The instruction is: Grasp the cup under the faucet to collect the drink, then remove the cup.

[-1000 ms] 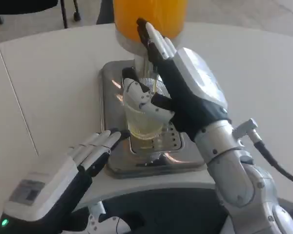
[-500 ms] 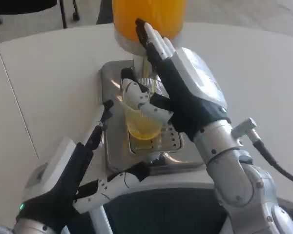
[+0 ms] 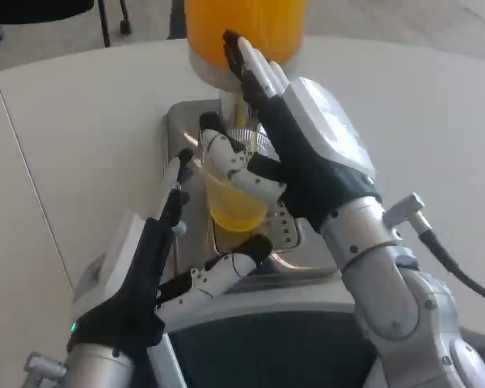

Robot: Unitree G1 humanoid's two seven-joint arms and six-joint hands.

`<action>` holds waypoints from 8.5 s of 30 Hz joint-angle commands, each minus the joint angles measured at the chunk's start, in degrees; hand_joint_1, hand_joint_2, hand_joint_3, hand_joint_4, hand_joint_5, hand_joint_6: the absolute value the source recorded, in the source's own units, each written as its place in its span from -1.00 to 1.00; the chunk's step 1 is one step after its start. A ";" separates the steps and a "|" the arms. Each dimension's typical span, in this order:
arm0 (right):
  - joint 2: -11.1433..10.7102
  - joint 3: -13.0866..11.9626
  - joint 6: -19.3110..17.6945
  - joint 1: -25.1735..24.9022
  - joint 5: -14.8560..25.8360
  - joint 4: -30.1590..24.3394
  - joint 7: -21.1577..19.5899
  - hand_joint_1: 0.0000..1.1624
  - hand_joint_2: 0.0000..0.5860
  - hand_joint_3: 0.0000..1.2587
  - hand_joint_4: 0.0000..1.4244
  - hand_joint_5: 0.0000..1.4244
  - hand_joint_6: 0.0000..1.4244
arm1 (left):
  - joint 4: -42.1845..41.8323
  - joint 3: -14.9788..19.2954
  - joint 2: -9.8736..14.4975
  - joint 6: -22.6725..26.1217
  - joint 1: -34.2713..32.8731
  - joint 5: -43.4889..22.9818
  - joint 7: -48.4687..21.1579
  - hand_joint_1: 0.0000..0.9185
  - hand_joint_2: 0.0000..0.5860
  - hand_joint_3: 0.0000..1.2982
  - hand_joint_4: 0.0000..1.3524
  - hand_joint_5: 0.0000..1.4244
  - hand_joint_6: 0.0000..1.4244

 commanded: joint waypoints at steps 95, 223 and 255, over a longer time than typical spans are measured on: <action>9.15 1.81 -5.36 39.44 -48.33 -46.82 48.93 0.05 0.53 -0.97 -1.00 -1.00 -1.00 | 18.19 -2.78 -6.97 7.79 -16.19 -3.66 11.19 -0.68 -0.85 -1.00 -1.00 -0.78 -0.66; 16.12 -18.14 -9.43 46.03 -38.57 -46.82 49.10 -0.17 0.99 -0.85 -1.00 -1.00 -1.00 | 49.34 -13.02 -12.94 5.06 -35.10 3.33 31.26 -0.12 -0.74 -1.00 -1.00 -0.56 -0.40; 14.39 -20.15 -6.60 43.32 -37.87 -46.82 51.08 0.04 1.00 -0.77 -1.00 -1.00 -1.00 | 54.29 -12.62 -16.53 9.02 -36.82 2.77 39.49 -0.03 -0.69 -0.51 -0.43 0.17 0.81</action>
